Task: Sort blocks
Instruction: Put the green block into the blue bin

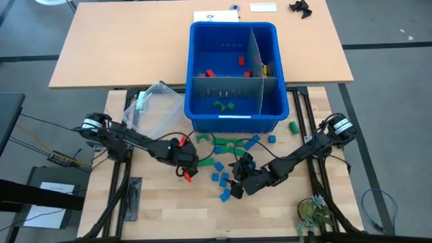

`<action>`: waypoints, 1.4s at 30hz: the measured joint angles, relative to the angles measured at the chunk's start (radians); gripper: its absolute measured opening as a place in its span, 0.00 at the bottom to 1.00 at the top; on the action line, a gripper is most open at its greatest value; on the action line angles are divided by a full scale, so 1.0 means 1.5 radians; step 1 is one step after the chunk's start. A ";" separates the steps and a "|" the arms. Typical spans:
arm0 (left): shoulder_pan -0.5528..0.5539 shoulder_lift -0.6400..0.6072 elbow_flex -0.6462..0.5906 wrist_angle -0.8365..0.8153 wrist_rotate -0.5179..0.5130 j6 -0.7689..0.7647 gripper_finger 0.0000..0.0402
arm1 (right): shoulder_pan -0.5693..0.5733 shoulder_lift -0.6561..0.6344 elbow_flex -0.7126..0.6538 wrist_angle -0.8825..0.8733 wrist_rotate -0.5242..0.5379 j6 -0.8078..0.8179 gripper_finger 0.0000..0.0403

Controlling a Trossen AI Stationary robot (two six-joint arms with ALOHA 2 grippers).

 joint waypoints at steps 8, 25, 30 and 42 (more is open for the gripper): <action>0.010 0.029 -0.005 0.019 0.042 0.017 0.61 | 0.000 0.000 0.000 -0.001 0.000 0.001 0.76; 0.039 0.035 -0.030 0.063 0.082 0.049 0.58 | 0.000 0.000 0.000 -0.001 -0.011 0.003 0.76; 0.040 0.036 -0.011 0.033 0.113 0.048 0.36 | 0.001 0.000 0.000 0.002 -0.012 0.002 0.76; 0.015 -0.012 0.236 -0.194 0.086 0.112 0.34 | 0.026 0.000 0.000 -0.007 0.005 0.002 0.76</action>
